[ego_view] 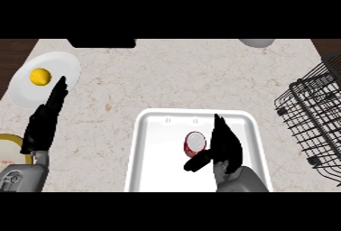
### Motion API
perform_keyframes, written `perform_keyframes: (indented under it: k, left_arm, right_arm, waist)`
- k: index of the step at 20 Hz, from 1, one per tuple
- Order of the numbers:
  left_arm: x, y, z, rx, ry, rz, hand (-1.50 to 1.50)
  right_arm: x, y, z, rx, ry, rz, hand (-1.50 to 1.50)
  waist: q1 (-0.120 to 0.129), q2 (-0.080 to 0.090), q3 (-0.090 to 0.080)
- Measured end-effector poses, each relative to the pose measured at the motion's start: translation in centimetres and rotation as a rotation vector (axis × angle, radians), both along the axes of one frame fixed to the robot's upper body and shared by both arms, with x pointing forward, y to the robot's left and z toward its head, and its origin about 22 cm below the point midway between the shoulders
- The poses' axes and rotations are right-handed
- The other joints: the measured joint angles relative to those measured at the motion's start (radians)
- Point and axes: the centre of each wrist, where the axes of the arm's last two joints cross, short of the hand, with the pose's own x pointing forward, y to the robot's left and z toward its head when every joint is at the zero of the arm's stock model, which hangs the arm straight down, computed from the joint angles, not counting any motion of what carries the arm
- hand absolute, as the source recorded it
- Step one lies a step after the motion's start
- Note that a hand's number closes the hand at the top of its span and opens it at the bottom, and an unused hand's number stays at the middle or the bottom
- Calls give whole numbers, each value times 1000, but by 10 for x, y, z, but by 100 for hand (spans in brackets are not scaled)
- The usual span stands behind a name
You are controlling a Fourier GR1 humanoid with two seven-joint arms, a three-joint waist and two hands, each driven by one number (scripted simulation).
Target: Pick the can from the tray and place it in the tiered basket
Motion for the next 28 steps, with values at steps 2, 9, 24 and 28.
perform_keyframes:
  k: [2,9,24,28]
  left_arm:
    - [-1,3,1,-1,-3,1,0]
    - [3,-3,-4,2,-3,-8,0]
    - [-3,-4,-6,-1,3,-10,0]
    - [-4,3,-5,1,7,3,0]
  right_arm:
    - [3,2,0,10,8,6,-150]
    - [11,11,-12,42,48,21,150]
    - [16,31,-11,69,42,120,150]
    - [-10,25,-6,75,-39,216,150]
  waist:
    - [2,0,0]
    - [4,1,0]
    - [-3,-1,1]
    - [-14,-4,1]
